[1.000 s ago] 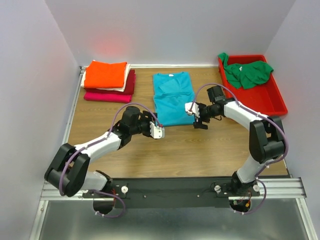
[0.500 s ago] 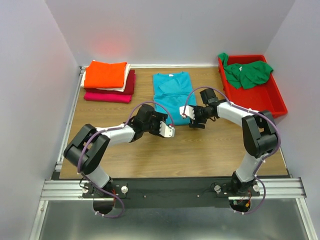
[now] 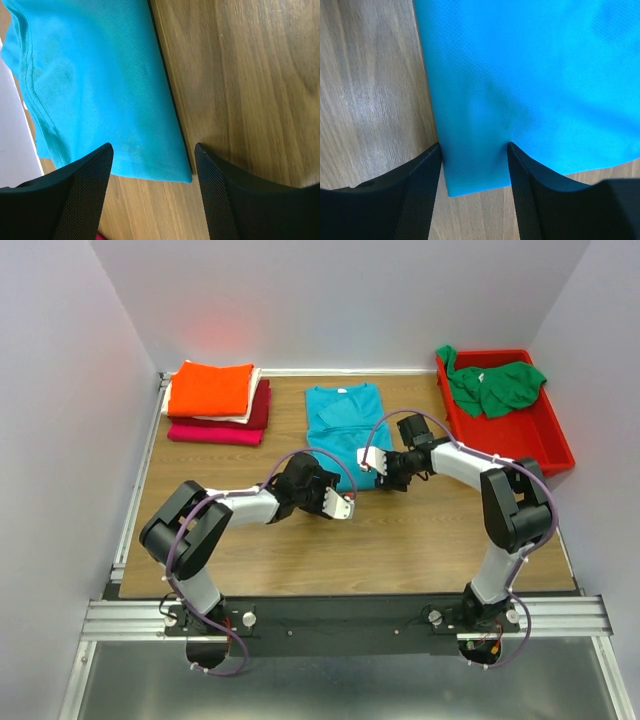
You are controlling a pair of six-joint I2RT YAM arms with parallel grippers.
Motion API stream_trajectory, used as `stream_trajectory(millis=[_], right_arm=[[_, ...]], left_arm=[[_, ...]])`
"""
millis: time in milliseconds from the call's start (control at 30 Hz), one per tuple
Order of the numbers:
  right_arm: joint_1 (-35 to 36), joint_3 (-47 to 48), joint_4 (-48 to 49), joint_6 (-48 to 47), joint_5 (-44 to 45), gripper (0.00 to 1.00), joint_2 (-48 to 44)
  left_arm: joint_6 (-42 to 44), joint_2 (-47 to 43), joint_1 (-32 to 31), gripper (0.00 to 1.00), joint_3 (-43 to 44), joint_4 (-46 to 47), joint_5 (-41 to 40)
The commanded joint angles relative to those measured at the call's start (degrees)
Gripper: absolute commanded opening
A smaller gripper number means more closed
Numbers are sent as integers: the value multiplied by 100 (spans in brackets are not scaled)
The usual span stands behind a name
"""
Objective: Fold and stack the t-shirts
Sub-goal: Fold the tshirt
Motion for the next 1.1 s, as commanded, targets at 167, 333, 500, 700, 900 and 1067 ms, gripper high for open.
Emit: stream_trajectory(millis=[167, 333, 500, 700, 900, 1067], right_arm=[[36, 26, 17, 138, 252, 58, 210], [27, 78, 17, 217, 287, 48, 280], [36, 140, -18, 454, 322, 31, 342], [36, -61, -88, 516, 322, 0, 175], [36, -185, -790, 508, 6, 0, -404], [185, -693, -1634, 454, -188, 0, -1107]], left_arm=[[-327, 674, -98, 64, 580, -562, -609], [-486, 779, -107, 44, 695, -685, -618], [-600, 745, -98, 20, 721, -782, -399], [-662, 227, -195, 0, 599, -834, -196], [-715, -528, -370, 0, 283, -1072, 67], [-1022, -995, -887, 0, 1, -1485, 384]])
